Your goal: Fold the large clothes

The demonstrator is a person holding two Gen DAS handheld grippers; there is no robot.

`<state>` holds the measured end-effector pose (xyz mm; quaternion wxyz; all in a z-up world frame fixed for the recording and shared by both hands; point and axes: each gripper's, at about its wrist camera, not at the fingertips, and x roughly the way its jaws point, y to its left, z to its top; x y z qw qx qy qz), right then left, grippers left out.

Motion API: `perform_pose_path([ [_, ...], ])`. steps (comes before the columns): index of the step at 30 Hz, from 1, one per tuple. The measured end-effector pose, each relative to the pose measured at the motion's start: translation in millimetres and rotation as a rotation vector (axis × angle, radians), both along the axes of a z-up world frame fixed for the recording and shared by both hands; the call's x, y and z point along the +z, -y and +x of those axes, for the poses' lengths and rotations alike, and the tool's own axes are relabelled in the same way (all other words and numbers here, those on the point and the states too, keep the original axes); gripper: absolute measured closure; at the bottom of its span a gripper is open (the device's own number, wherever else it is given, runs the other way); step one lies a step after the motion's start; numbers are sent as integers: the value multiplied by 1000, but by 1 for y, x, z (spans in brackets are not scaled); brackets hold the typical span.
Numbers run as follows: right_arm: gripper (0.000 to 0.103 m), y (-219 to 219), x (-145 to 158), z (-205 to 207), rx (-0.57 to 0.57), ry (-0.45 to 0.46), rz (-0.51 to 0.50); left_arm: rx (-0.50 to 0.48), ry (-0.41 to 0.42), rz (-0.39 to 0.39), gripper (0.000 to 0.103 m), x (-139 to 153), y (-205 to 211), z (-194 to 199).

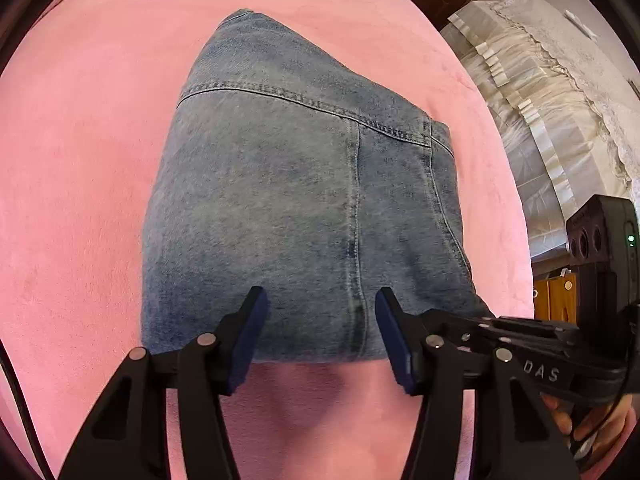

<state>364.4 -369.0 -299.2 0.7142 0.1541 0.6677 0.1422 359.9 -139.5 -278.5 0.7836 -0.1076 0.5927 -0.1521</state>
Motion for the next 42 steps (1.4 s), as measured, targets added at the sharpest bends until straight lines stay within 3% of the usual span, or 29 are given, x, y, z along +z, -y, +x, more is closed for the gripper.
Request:
perform_pose_path([
  [3, 103, 10, -2, 1, 1, 4, -51, -20, 17, 19, 51, -2, -2, -1],
  [11, 103, 58, 5, -12, -119, 20, 56, -44, 28, 54, 53, 4, -32, -8],
  [13, 103, 67, 2, -16, -158, 20, 90, -32, 21, 46, 67, 1, -41, -6],
  [17, 103, 89, -9, -25, -239, 0, 164, 1, 4, -1, 82, -7, -57, -5],
  [19, 103, 102, -13, -33, -281, -7, 194, 0, 2, 16, 97, -10, -61, -4],
  [24, 103, 104, -14, -36, -349, -31, 234, 29, -36, -36, 103, -16, -76, -1],
  [28, 103, 90, 9, -27, -268, 9, 170, -20, -24, -28, 103, 1, -67, 1],
  [32, 103, 66, 18, -11, -193, 28, 214, -85, -51, -41, 103, 5, -39, 12],
  [35, 103, 39, 13, 4, -139, 36, 240, -115, -73, -13, 103, -6, -17, 26],
  [42, 103, -5, -14, 56, -76, 57, 268, -99, -69, -60, 103, -21, 2, 81],
])
